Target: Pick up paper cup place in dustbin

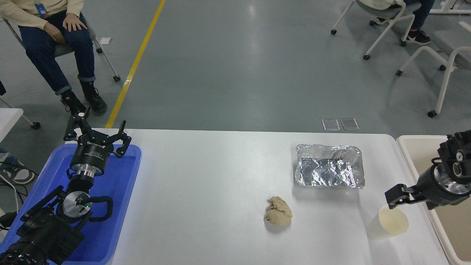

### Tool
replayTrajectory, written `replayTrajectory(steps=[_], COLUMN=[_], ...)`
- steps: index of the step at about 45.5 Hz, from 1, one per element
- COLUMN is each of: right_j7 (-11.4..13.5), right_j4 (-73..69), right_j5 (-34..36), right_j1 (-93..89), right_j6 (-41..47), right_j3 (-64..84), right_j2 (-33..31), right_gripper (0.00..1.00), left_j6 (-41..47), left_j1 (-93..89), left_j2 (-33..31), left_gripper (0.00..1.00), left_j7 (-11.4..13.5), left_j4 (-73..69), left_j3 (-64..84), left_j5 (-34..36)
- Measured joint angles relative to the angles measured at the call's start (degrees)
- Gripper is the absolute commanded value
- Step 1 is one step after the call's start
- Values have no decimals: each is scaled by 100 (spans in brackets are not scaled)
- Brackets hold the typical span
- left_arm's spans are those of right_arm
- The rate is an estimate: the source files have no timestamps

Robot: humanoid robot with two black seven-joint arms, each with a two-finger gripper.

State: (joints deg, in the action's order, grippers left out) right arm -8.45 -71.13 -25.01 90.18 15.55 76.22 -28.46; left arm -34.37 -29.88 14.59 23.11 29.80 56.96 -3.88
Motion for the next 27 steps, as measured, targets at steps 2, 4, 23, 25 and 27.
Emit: replayTrajectory(steps=[2,4,23,25,27], right_j7=[3,1,7,8,9], right_j4=[30,72,273,283,291], right_j5=[5,7,32,46,79], right_j1=[-92,-161,-656,-677,-698], right_j6=[-10,-25,-77,-78,-79], right_j3=[-5,-24,-270,-295,-322], right_j2=[1,2,4,-6,-20], right_gripper=[98,98,30,16,4], left_j6=[0,0,0,0,0], left_j1=[0,0,0,0,0], left_j2=[-1,0,-1,-1,-1], left_gripper=[100,100,100,100,100], left_j7=[1,0,0,0,0], left_j4=[-1,0,0,0,0], left_j3=[0,0,0,-1,-1], left_j5=[-3,0,2,1,1])
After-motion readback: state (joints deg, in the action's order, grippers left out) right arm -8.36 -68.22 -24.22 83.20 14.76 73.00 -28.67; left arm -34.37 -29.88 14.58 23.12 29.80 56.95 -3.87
